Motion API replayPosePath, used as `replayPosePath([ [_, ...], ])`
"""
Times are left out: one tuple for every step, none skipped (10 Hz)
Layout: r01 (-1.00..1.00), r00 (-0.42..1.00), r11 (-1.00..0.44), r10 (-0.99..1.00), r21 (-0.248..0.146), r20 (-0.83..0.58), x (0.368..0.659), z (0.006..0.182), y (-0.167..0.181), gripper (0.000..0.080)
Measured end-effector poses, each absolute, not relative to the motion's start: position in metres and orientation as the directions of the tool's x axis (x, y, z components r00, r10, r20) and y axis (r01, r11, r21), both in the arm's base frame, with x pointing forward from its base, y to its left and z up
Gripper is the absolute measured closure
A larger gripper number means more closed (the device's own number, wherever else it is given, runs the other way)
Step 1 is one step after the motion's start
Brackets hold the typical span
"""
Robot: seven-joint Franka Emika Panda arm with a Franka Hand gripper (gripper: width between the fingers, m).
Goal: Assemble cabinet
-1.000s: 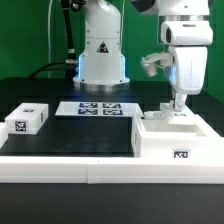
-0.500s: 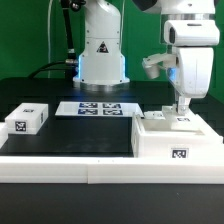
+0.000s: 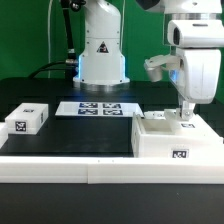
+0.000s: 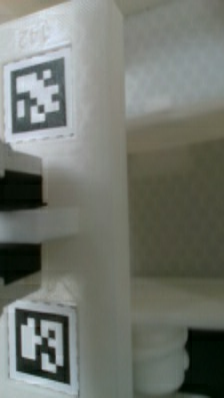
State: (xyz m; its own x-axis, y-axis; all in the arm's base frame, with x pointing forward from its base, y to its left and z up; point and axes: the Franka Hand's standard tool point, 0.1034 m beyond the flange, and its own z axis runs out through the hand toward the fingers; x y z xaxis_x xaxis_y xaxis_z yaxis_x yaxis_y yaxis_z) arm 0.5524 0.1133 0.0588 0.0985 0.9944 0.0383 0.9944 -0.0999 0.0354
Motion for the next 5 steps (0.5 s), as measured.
replayPosePath([
  [0.994, 0.103, -0.105, 0.994, 0.037, 0.038, 0.562, 0.059, 0.112, 0.0729],
  [0.994, 0.105, -0.107, 0.994, 0.038, 0.038, 0.568, 0.058, 0.112, 0.0729],
  [0.993, 0.108, -0.109, 0.993, 0.038, 0.038, 0.573, 0.058, 0.111, 0.0727],
  [0.993, 0.11, -0.111, 0.993, 0.034, 0.037, 0.576, 0.057, 0.111, 0.0727],
  [0.993, 0.11, -0.111, 0.993, 0.034, 0.037, 0.576, 0.057, 0.111, 0.0727],
])
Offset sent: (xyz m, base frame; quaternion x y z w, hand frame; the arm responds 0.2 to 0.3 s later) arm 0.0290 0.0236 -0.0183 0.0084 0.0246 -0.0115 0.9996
